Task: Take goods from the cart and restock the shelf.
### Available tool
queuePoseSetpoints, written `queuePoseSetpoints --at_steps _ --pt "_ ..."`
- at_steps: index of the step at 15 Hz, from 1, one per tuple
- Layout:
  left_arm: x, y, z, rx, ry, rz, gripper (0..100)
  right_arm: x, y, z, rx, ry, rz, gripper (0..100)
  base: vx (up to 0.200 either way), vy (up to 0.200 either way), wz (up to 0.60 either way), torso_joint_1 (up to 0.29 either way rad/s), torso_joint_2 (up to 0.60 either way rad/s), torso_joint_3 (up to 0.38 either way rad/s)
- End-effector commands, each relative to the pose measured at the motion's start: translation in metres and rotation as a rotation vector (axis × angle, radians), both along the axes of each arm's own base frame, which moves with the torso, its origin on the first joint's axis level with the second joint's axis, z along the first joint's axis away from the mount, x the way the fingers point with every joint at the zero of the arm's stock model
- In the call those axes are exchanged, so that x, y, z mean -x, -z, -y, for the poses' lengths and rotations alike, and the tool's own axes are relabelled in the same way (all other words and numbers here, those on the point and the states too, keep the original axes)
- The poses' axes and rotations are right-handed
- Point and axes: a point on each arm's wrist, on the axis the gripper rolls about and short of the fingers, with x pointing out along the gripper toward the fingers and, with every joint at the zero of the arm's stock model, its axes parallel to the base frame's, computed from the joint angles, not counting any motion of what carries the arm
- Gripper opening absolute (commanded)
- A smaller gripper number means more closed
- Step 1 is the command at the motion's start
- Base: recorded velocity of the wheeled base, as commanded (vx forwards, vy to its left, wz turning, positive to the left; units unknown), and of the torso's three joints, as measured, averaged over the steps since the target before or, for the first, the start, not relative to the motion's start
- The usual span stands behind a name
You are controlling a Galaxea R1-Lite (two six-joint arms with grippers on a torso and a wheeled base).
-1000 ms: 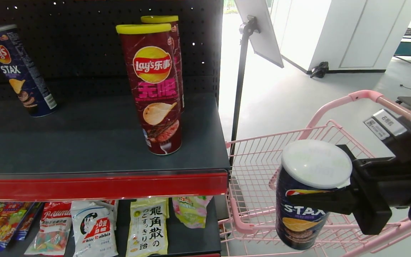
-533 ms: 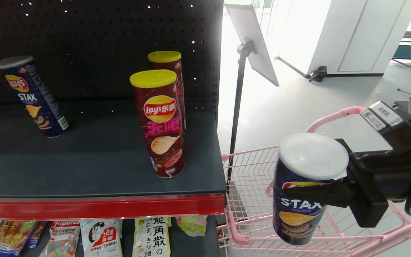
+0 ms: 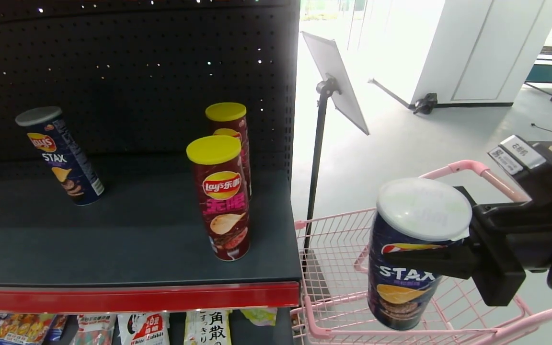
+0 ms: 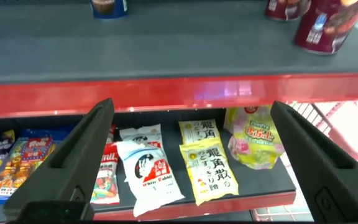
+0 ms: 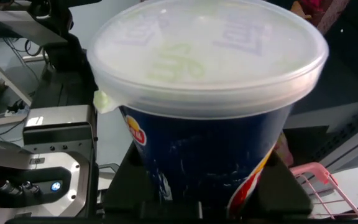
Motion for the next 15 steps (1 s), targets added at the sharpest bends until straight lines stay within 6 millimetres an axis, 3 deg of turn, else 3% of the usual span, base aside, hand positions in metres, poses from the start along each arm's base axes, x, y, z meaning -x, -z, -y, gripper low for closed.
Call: queuePoseSetpoints --at_steps 1,4,15 --pt "0.000 0.000 0.000 0.001 0.000 -0.001 100 0.000 0.000 0.001 -0.001 0.005 0.003 0 0.000 0.000 0.00 0.163 -0.37 -0.203" --pt "0.000 0.000 0.000 0.001 0.000 0.001 100 0.002 0.003 0.003 0.004 0.008 0.002 0 0.000 0.000 0.00 0.121 -0.26 -0.144" --pt "0.000 0.000 0.000 0.001 0.000 0.001 100 0.035 -0.001 0.023 -0.019 0.034 0.040 0 0.000 0.000 0.00 0.000 0.00 0.000"
